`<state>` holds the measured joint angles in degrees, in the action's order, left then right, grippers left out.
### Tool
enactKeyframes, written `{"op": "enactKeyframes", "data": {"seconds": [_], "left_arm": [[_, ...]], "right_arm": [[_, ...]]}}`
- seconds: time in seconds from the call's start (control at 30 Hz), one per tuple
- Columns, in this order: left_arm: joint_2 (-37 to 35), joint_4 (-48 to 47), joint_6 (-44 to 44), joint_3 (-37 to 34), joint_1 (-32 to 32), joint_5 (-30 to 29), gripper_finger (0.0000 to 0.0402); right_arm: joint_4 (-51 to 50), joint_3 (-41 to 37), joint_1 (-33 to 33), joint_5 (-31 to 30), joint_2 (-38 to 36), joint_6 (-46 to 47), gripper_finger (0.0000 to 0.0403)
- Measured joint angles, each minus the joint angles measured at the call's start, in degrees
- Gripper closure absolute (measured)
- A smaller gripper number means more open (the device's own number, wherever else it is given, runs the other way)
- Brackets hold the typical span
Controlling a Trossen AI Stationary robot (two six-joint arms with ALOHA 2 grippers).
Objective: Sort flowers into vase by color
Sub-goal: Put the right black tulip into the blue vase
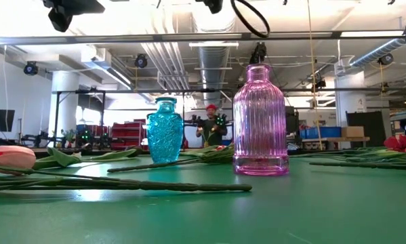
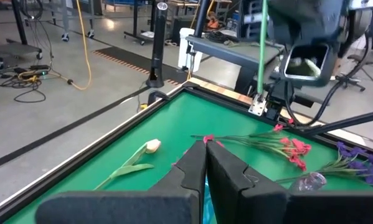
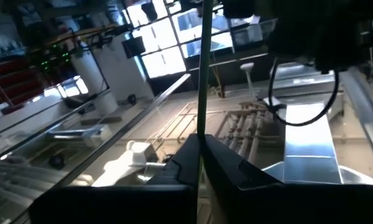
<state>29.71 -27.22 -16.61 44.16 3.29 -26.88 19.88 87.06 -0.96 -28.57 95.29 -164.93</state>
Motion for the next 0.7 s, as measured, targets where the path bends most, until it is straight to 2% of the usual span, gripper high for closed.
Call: {"op": "enactKeyframes", "data": {"seconds": [0.27, 0.5, 0.7], "left_arm": [[2.6, 0.1, 1.0, 0.0, 0.0, 0.0, 0.0402], [4.0, 0.2, -0.6, 0.0, 0.0, 0.6, 0.0402], [4.2, 0.4, -0.6, 0.0, 0.0, 0.5, 0.0402]], "right_arm": [[0.0, 4.5, 3.4, -0.2, -0.1, 0.8, 0.0394], [-15.1, 4.4, 2.6, 0.0, 0.1, 1.9, 0.0394], [-17.1, 4.4, 1.7, 0.0, 0.1, 3.0, 0.0394]]}}
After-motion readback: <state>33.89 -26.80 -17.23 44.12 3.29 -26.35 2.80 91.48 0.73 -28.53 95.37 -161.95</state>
